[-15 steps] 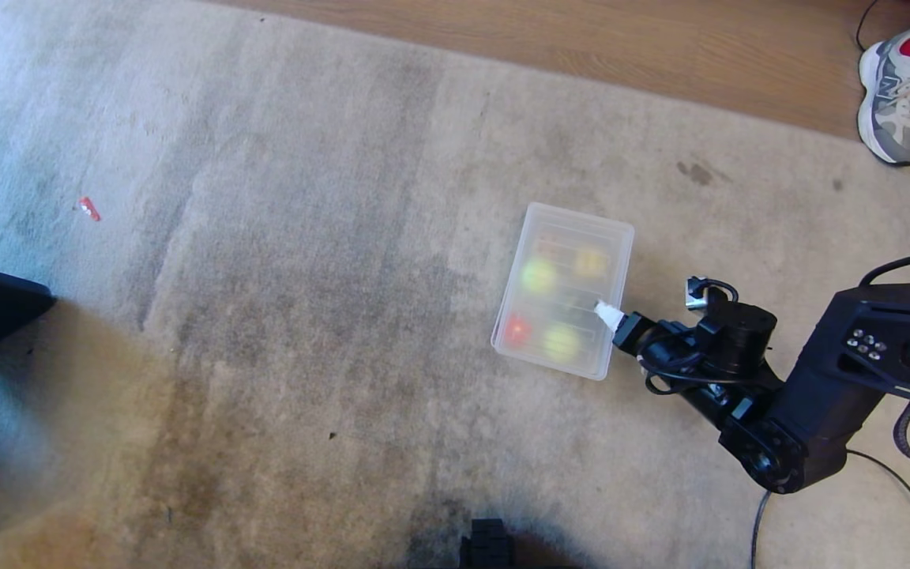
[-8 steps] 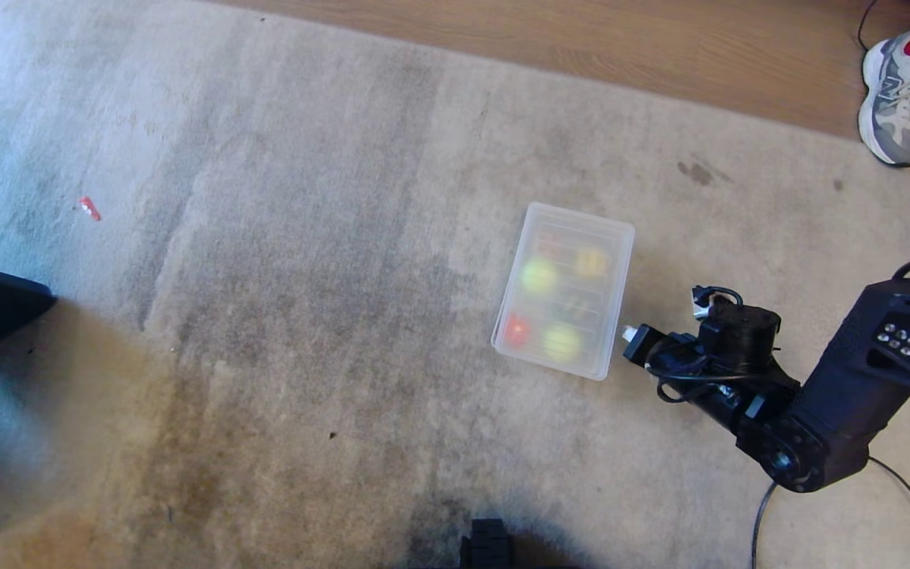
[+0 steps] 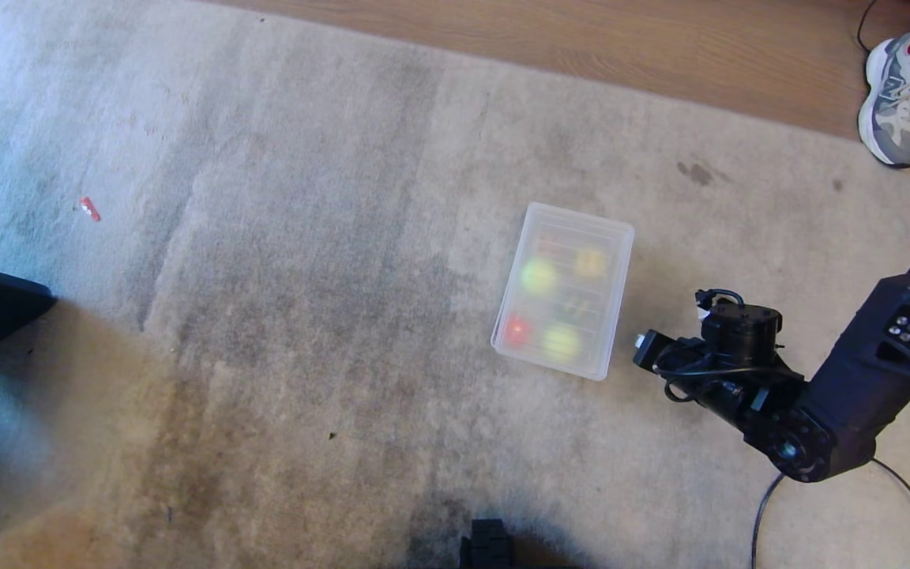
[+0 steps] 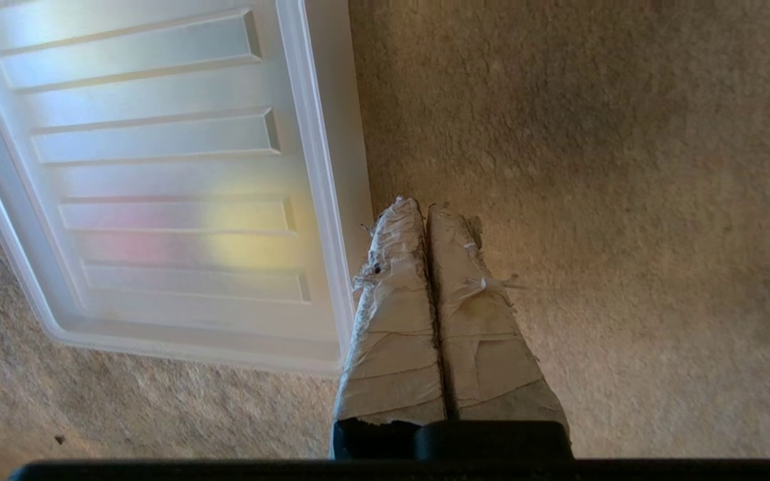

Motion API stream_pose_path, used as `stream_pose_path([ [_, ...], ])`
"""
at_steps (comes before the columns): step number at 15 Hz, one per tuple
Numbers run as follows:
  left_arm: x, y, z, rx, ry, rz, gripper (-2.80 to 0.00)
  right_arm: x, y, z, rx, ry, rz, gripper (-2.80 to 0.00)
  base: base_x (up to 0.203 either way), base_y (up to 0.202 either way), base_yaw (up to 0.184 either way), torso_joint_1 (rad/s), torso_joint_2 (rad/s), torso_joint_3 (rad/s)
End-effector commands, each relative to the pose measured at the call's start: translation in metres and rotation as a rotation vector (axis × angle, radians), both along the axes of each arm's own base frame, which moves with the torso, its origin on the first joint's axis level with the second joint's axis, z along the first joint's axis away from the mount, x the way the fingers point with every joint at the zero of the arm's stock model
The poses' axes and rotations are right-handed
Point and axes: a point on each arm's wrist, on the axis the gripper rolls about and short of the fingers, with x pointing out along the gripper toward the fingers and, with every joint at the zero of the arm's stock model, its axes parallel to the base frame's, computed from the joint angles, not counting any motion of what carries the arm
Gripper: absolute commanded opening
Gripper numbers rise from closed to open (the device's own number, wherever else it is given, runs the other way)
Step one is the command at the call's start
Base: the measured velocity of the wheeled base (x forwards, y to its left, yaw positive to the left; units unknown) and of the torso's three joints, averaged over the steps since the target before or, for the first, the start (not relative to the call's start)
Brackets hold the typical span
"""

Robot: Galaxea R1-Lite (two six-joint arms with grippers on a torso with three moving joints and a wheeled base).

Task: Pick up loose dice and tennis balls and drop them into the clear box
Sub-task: Close the lid

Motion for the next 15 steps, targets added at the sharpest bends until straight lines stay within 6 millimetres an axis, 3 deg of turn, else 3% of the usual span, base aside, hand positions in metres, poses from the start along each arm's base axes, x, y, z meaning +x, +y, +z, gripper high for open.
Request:
stream_pose_path([
  [1, 0.000, 0.000, 0.000, -0.001, 0.000, 0.000, -2.80, 0.006, 0.002, -0.006, 0.003, 0.002, 0.000, -2.80, 0.000, 0.000, 0.000, 0.000, 0.00, 0.000],
  [6, 0.000, 0.000, 0.000, -0.001, 0.000, 0.000, -2.80, 0.024, 0.009, -0.007, 0.036, -0.038, 0.006, -2.80, 0.000, 0.000, 0.000, 0.000, 0.00, 0.000],
  [15, 0.000, 0.000, 0.000, -0.001, 0.000, 0.000, -2.80, 0.033, 0.028, -0.013, 0.043, -0.049, 0.052, -2.80, 0.000, 0.000, 0.000, 0.000, 0.00, 0.000],
])
